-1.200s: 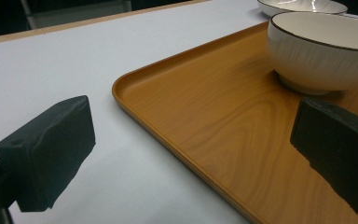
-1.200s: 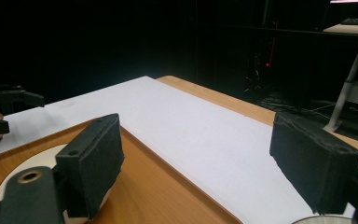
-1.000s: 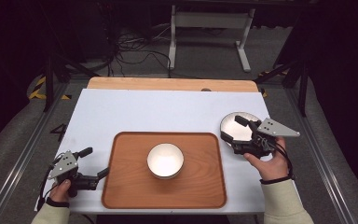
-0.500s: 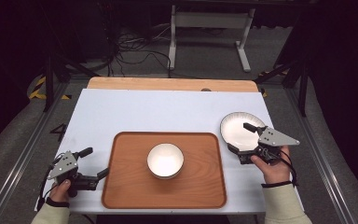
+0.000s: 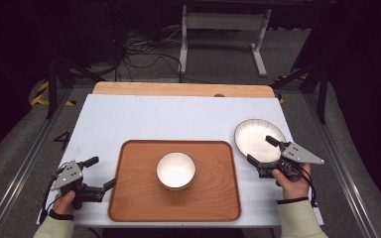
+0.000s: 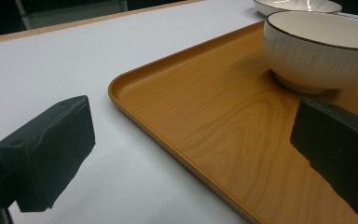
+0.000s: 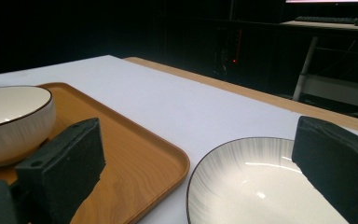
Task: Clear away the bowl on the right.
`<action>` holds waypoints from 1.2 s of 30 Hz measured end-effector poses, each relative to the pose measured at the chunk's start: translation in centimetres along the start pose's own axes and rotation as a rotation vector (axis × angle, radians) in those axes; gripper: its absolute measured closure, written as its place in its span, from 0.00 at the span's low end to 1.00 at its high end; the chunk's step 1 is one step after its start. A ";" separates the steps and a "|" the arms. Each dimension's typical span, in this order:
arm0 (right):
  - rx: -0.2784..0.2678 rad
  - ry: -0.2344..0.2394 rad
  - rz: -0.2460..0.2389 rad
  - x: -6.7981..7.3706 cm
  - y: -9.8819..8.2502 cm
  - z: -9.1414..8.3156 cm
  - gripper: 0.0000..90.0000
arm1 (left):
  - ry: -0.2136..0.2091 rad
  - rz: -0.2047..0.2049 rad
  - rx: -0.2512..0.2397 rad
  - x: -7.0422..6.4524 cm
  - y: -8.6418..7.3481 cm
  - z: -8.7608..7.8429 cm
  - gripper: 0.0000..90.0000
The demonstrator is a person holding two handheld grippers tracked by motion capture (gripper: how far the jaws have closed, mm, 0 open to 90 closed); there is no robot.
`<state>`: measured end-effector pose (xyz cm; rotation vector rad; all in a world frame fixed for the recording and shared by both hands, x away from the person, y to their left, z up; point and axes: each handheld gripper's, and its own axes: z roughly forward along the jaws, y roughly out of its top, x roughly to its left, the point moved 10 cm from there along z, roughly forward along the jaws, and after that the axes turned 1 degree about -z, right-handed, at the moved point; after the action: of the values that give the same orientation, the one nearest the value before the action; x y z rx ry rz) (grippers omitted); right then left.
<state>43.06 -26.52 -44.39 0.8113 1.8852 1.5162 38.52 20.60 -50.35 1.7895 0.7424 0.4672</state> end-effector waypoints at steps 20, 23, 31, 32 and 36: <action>0.016 -0.022 0.045 0.3 -3.2 0.0 0.02 | -0.001 0.000 0.000 -0.1 0.0 0.0 0.01; 0.005 -0.022 0.041 0.4 -3.1 -0.1 0.02 | -0.001 0.001 0.000 -0.1 0.0 0.0 0.01; 0.030 -0.087 0.075 -0.4 -3.3 0.1 0.02 | 0.000 0.007 0.003 0.0 0.0 0.0 0.01; 0.030 -0.074 0.083 -0.3 -3.3 0.1 0.02 | 0.000 0.004 0.003 -0.1 0.0 0.0 0.01; 0.022 -0.065 0.088 -0.3 -3.3 0.1 0.02 | 0.000 0.009 0.004 -0.1 0.0 0.0 0.01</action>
<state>42.99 -27.28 -47.62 0.9534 1.8437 1.5052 38.50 20.54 -50.38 1.7967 0.7363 0.4723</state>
